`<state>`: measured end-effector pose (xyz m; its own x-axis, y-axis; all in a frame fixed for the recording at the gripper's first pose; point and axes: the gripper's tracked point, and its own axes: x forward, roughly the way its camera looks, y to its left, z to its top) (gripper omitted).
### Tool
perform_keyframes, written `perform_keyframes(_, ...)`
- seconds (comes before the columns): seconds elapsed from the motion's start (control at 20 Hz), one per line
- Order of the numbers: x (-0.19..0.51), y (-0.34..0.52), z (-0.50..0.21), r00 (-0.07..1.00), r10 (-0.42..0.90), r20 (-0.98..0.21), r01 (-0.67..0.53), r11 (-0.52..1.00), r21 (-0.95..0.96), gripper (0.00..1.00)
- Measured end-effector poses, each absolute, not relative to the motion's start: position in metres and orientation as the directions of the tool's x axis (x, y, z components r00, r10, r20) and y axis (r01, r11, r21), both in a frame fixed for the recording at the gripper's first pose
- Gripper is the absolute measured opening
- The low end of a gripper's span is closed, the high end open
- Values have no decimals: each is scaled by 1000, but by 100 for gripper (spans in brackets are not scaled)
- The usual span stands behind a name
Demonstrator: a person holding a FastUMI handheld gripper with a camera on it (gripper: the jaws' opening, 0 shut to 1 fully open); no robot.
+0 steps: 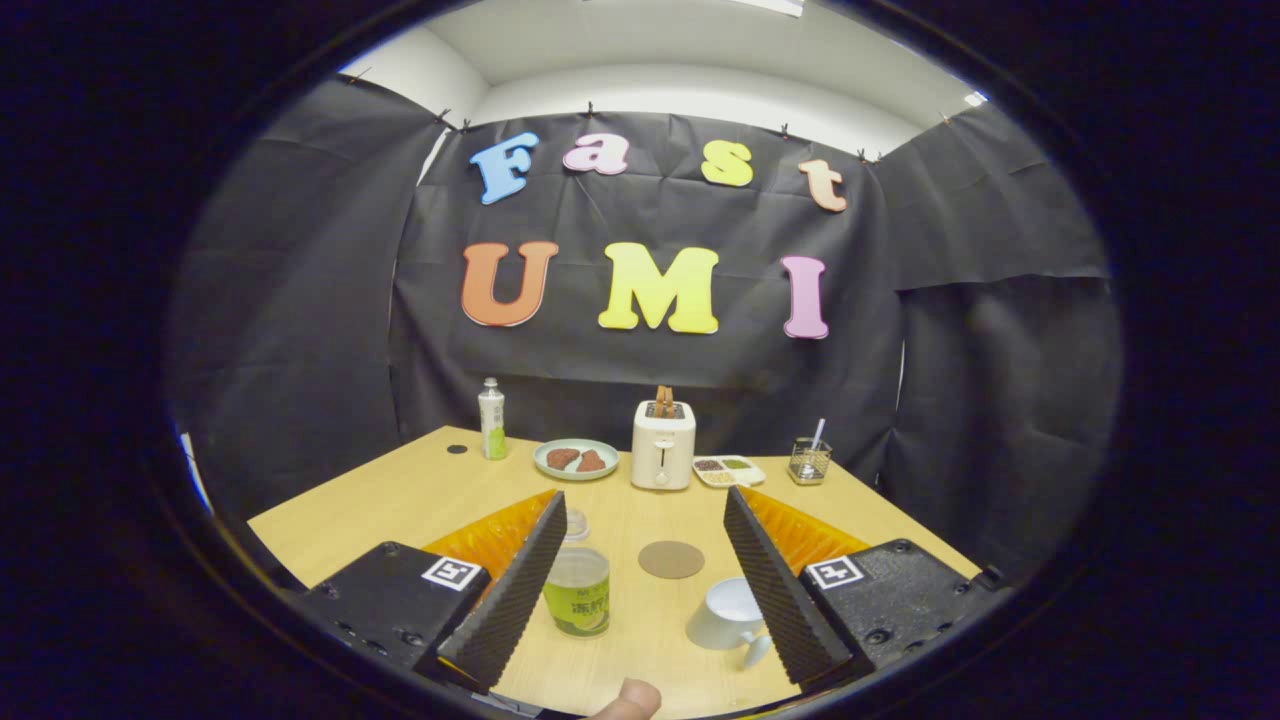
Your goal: Take the bottle from table, then pour the juice into the cup, finally place the bottle on the coaster
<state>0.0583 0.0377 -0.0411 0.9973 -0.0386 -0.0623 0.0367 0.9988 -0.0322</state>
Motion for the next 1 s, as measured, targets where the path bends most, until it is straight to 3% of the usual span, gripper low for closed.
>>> perform_keyframes(0.4, 84, 76, -92, 995, 11, -98, -9, 1000, 23, 100)
perform_keyframes(1.0, 131, 78, -134, 994, -31, -101, 33, 999, 22, 100)
